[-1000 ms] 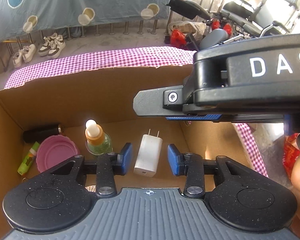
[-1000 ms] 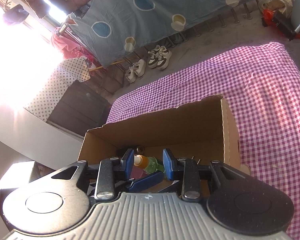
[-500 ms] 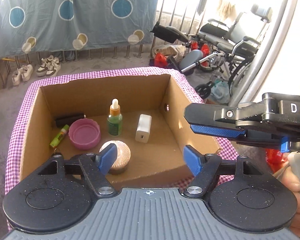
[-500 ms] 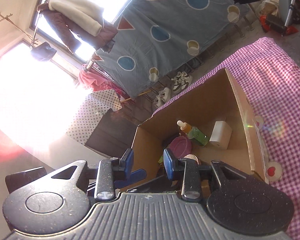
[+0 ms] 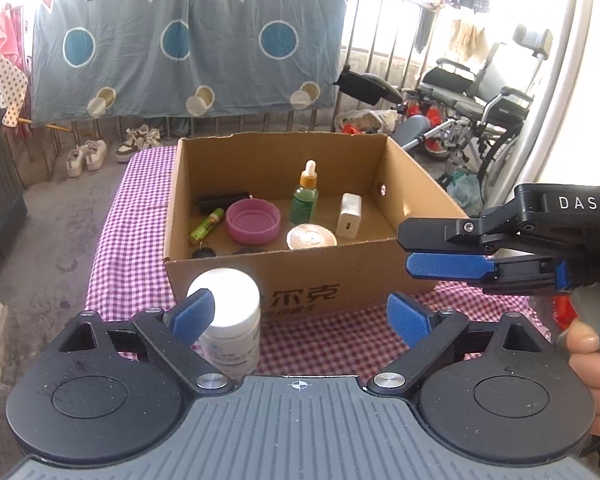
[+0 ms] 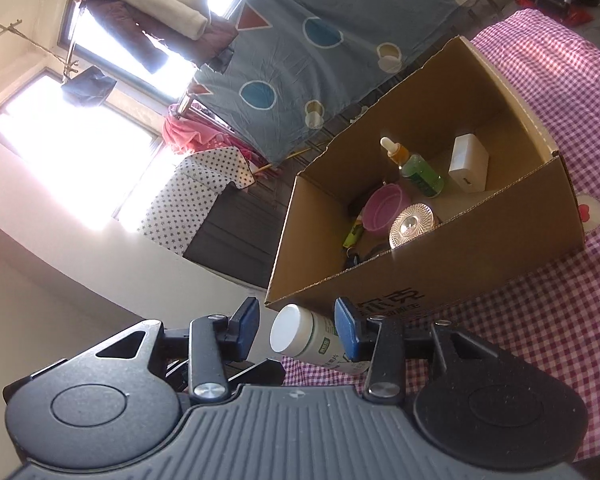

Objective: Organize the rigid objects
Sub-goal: 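Close both grippers on the white supplement bottle on the cloth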

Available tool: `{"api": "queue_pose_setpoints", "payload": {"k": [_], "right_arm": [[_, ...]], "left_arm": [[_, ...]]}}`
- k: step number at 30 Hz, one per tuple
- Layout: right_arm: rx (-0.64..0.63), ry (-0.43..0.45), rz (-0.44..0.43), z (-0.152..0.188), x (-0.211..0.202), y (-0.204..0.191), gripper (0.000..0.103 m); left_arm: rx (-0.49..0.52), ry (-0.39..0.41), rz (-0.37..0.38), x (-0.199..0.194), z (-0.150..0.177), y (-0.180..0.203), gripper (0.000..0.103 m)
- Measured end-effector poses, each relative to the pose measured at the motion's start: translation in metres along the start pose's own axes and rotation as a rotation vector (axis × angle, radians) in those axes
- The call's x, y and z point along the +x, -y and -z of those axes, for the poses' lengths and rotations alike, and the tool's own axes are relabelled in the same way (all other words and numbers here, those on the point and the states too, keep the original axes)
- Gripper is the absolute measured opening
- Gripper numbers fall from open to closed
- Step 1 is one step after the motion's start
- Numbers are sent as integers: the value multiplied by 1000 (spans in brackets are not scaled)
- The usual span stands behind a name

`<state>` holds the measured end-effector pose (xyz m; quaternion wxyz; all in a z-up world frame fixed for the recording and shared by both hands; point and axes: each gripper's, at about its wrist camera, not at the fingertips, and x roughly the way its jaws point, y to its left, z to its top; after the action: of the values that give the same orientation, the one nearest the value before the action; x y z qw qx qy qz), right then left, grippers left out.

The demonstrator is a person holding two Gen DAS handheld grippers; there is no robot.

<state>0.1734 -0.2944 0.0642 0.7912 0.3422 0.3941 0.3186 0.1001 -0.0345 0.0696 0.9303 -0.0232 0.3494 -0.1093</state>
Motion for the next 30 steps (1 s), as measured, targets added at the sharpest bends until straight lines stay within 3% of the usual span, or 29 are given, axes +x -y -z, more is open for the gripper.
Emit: {"api": "queue_pose_setpoints", "payload": {"k": [12,17,25,27,30], "right_arm": [[-3,-138,25,15,58,-9,47],[-32,-147,39,13,79,-16,47],[-88,-176,79,6,107,-18,47],[-99,-188,79,6,110,-18,47],[-112,-199,74,8,112,-19,44]], "left_arm": [[-26,-33,-64,16,30,-31,97],[-7,-32,-85,38,33,-37,94],[12,-68,-98,67,32,-39,73],[6,-81,-103,71,33,-40,57],[4,-84,-114,70,32,-38,53]]}}
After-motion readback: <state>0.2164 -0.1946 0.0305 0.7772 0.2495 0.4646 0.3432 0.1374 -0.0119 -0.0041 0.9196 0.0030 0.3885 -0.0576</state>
